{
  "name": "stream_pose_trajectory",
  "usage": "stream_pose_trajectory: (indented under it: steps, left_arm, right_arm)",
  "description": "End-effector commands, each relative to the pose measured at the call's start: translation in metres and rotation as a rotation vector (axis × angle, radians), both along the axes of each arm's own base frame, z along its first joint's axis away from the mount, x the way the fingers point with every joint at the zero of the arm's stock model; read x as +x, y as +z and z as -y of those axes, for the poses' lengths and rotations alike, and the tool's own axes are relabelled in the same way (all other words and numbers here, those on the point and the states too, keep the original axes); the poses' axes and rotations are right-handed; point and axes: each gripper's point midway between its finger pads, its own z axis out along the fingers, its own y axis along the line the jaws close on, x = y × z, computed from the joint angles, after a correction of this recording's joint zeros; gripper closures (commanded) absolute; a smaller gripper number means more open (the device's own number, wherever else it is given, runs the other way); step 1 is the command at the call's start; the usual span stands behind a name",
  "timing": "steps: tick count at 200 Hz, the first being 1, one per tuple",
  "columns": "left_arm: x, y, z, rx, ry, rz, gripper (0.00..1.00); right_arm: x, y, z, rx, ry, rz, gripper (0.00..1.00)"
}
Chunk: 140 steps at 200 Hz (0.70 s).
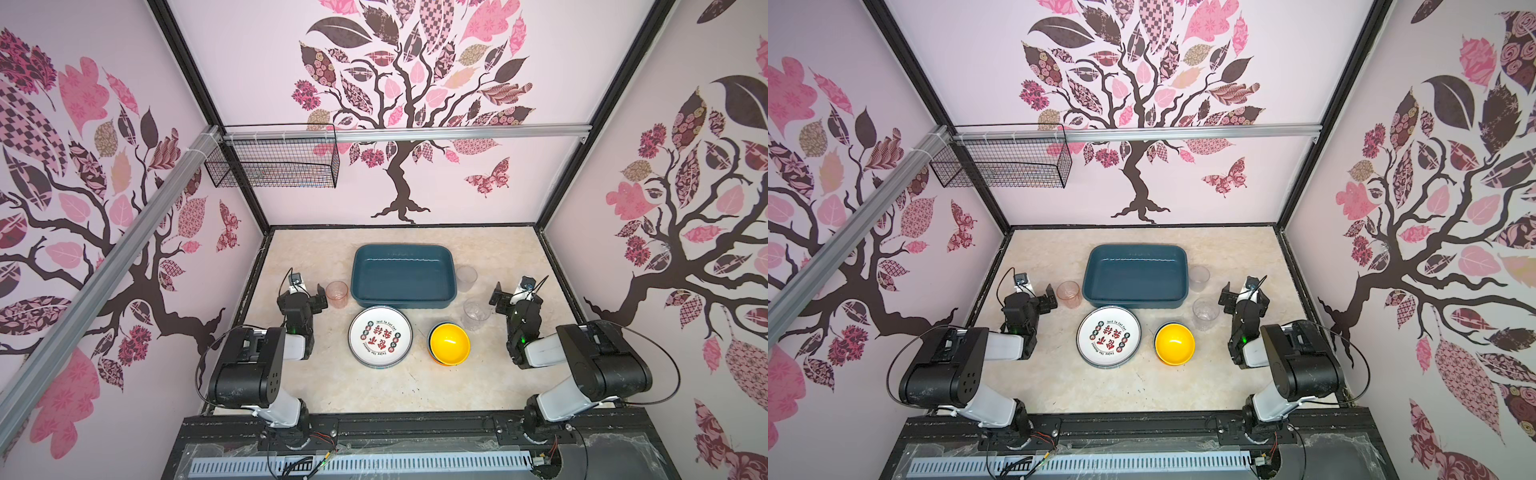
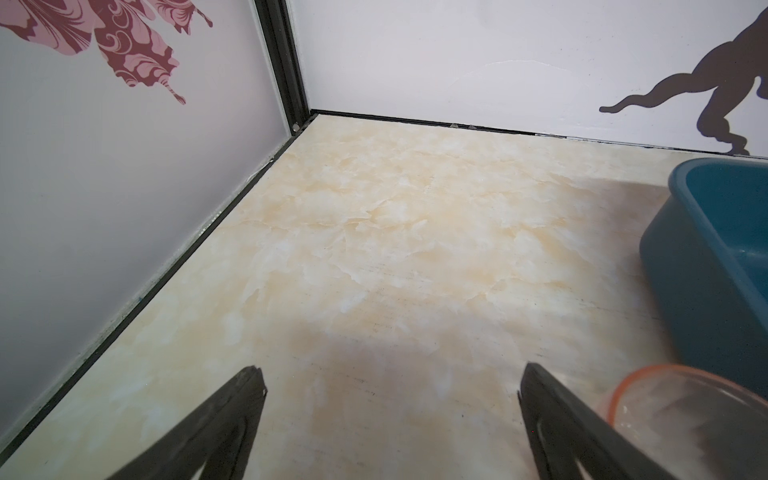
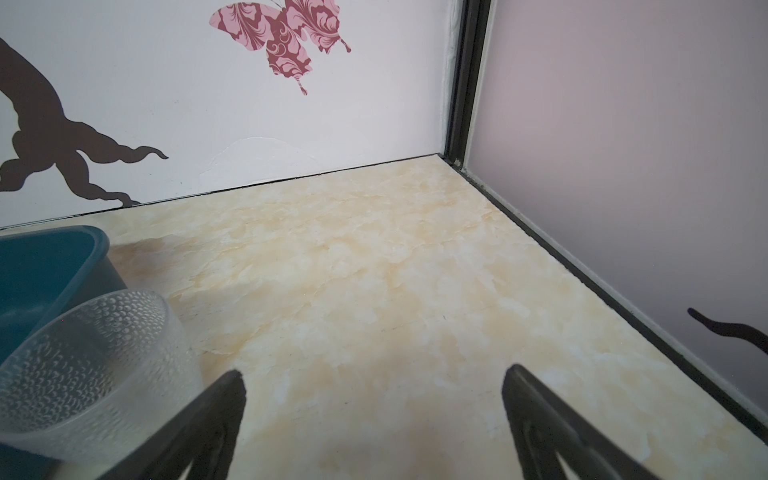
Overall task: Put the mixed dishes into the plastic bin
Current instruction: 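Move left gripper to plate stack while right gripper reaches toward the plates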
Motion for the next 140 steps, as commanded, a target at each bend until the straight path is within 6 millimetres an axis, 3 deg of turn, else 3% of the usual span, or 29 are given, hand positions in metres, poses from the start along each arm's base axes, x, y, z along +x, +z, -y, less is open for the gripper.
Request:
stream_pose_trajectory:
  steps: [1,67,91,112,140]
  left_arm:
    - [0.002,0.007,-0.001,0.006,-0.002,0.018,0.01]
    - [0.002,0.012,-0.003,0.009,0.011,0.023,0.01]
    - [0.005,0.026,-0.006,0.006,0.034,-0.033,0.01]
    - [-0.002,0.038,-0.017,0.002,0.124,-0.054,0.01]
    - [-0.013,0.075,-0.029,-0.059,0.235,-0.005,0.01]
  right_arm:
    - [0.005,0.000,-0.001,0.007,0.002,-0.001,0.01]
    - [0.003,0.008,-0.005,-0.003,0.026,0.016,0.00]
    - [0.007,0.027,-0.008,-0.009,0.041,-0.019,0.01]
    - [0.009,0.057,-0.007,0.047,0.025,0.006,0.01]
    - [0.007,0.100,-0.012,0.160,0.041,0.067,0.01]
